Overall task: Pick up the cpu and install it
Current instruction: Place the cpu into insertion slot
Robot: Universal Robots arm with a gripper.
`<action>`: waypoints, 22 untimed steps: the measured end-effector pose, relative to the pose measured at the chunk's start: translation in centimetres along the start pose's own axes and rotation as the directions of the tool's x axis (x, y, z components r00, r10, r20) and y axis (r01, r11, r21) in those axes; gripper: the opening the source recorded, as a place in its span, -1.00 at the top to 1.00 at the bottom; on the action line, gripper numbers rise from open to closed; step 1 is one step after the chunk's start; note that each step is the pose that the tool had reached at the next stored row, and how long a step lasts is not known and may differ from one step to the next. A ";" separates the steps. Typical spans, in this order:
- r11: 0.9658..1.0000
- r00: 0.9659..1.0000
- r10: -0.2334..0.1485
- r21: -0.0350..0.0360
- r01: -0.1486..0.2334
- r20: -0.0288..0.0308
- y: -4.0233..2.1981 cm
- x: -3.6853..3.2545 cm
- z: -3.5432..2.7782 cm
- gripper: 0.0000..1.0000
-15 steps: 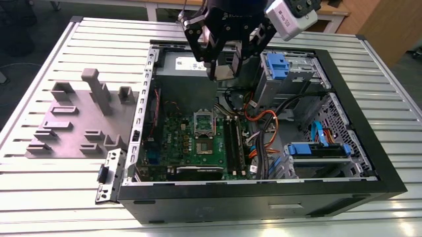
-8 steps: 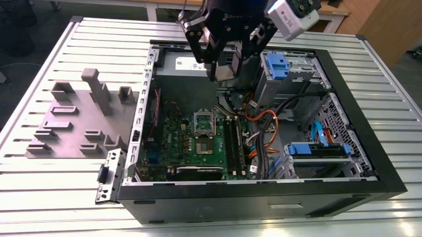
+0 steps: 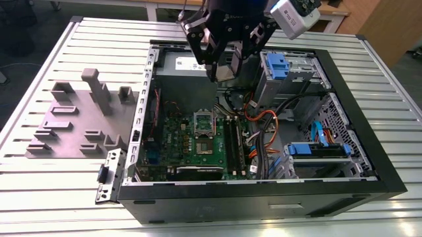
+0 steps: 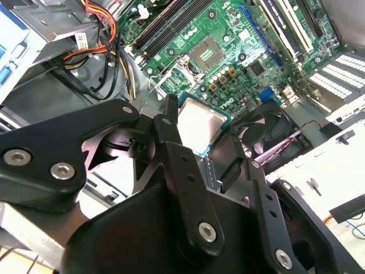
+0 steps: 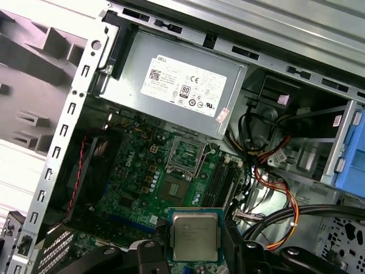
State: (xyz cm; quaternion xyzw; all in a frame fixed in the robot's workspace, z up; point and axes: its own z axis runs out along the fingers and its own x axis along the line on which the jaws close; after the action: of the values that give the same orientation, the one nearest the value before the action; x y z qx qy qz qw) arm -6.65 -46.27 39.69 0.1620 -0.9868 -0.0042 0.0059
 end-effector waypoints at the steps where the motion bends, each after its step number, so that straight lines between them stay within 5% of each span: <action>1: 1.000 1.000 0.000 0.000 0.000 0.000 0.00 0.00 0.00 0.05; 6: 1.000 1.000 0.007 0.000 -0.007 0.000 0.00 0.00 0.03 0.05; 8: 0.999 0.999 0.041 0.000 -0.041 0.001 0.00 0.00 0.10 0.05; 15: 0.987 0.987 0.158 -0.001 -0.158 0.002 -0.01 0.01 0.48 0.05; 22: 0.987 0.987 0.161 -0.001 -0.161 0.002 -0.13 0.11 0.59 0.05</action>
State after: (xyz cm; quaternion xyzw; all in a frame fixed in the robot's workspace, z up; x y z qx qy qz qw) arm -6.72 -46.42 39.10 0.0817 -0.9966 -0.0044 0.0055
